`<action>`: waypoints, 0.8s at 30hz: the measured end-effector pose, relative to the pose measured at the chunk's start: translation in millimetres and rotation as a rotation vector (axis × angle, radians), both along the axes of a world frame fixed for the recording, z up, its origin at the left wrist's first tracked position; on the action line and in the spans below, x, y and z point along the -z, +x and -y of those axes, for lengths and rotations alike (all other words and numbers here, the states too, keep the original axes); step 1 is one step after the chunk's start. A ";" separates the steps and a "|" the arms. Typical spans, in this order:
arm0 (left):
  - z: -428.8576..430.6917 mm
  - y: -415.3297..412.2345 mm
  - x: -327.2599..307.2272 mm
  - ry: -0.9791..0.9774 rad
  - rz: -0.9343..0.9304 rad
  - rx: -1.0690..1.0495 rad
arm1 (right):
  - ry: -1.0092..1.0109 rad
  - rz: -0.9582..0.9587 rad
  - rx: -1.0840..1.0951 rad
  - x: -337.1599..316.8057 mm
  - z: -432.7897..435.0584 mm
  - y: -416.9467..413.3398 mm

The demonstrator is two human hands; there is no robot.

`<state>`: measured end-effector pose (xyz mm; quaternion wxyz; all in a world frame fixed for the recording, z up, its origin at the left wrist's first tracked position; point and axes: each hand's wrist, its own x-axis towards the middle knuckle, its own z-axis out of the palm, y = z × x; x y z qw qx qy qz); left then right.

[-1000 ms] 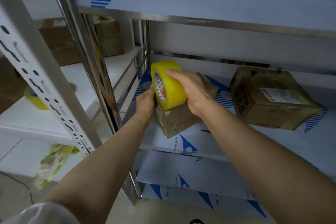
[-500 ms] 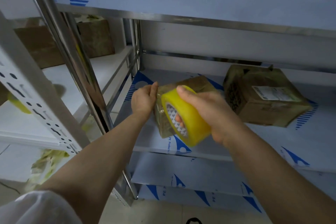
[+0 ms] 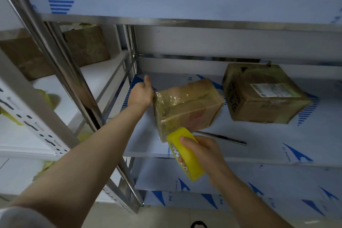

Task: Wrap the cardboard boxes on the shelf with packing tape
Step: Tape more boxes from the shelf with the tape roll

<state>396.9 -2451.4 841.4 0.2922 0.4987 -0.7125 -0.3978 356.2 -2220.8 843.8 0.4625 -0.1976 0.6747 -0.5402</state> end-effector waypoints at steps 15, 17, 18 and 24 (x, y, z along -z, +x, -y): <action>4.1 -34.5 -14.6 -0.437 0.682 0.174 | -0.003 0.024 0.030 -5.3 25.0 -4.5; -0.8 -34.3 -24.1 -0.357 0.718 0.143 | 0.005 0.050 0.049 -7.3 25.5 -6.1; -6.3 -34.9 -25.7 -0.352 0.762 0.165 | 0.004 0.064 0.053 -8.3 25.1 -7.2; -56.9 -32.7 -9.0 -0.408 0.847 0.284 | 0.012 0.071 0.057 -9.9 29.1 -8.4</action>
